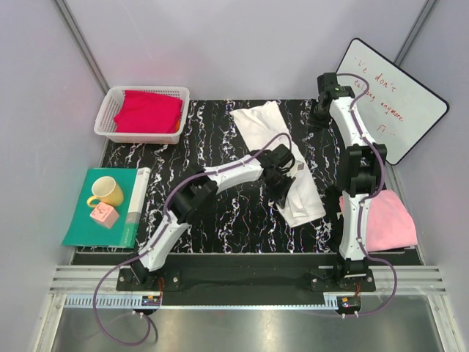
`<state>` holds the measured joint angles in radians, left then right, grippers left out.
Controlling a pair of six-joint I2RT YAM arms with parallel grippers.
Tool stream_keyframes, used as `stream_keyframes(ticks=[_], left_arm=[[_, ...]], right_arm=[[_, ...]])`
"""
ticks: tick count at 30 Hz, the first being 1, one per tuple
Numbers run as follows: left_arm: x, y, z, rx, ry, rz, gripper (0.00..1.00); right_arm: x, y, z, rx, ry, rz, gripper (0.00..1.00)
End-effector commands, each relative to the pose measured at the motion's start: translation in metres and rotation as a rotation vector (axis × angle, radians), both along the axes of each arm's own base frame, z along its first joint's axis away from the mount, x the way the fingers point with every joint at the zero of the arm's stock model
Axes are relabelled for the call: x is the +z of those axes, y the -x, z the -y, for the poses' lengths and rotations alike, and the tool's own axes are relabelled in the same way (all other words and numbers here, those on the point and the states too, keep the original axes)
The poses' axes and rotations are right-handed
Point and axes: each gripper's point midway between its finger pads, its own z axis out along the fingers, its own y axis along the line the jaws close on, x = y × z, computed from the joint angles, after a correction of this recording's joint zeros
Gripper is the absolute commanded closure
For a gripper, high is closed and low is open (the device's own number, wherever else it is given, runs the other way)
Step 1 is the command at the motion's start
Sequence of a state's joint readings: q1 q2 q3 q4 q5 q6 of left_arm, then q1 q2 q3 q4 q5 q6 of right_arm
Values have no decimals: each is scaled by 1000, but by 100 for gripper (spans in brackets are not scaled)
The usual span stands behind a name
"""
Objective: Fold and stack the t-shirts
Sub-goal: Rotate the tshirt 90 degrees
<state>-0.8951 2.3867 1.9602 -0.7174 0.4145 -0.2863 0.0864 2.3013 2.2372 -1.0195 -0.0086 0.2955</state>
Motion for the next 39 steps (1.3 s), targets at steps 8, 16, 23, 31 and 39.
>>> stream_keyframes(ticks=[8, 16, 23, 31, 39], left_arm=[[0, 12, -166, 243, -325, -14, 100], [53, 0, -172, 262, -265, 142, 100], [102, -18, -173, 346, -208, 280, 60], [107, -13, -172, 329, -201, 258, 20], [102, -7, -161, 195, -222, 316, 17]], right_arm=[[29, 13, -19, 79, -80, 30, 100], [13, 32, -54, 188, -263, -53, 89], [17, 70, -84, 253, -445, -103, 53], [7, 128, -123, 344, -488, -190, 29], [-3, 75, -135, 285, -479, -103, 7]])
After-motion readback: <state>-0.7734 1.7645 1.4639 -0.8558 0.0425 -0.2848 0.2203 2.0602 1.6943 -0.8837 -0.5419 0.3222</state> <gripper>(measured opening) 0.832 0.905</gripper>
